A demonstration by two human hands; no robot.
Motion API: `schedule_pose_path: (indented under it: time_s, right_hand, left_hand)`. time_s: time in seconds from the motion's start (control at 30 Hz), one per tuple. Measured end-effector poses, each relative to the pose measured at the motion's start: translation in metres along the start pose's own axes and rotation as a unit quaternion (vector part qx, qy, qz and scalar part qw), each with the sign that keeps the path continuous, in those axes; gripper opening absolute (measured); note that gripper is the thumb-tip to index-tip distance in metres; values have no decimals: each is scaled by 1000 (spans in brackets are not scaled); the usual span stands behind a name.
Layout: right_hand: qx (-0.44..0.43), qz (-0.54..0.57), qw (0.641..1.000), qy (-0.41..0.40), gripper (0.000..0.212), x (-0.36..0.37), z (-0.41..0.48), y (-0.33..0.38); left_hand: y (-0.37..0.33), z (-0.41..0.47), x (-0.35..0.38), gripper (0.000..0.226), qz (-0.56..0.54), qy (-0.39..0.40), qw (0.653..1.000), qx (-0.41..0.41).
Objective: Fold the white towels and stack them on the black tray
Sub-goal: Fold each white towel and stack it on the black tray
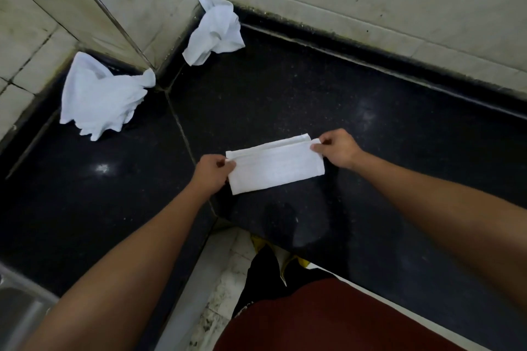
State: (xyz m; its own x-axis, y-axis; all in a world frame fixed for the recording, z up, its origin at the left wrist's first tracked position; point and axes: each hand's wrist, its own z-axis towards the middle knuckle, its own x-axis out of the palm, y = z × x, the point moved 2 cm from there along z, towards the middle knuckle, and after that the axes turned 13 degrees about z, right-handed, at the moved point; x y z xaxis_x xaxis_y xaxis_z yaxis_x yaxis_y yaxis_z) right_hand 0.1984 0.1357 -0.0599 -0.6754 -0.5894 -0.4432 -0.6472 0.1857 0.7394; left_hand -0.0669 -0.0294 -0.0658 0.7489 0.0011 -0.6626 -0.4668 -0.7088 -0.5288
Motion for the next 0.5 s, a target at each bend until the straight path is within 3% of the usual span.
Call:
schedule_pose_path:
  time_s: [0.23, 0.4, 0.5]
  right_hand:
    - [64, -47, 996, -41, 20, 13, 32, 2]
    - [92, -144, 984, -56, 24, 17, 38, 6]
    - [69, -203, 974, -76, 24, 14, 36, 8]
  left_hand:
    - [-2, 36, 5, 22, 23, 29, 997, -70]
    - [-2, 48, 5, 21, 76, -5, 994, -77]
    - [-4, 45, 1, 20, 179, -47, 981, -61]
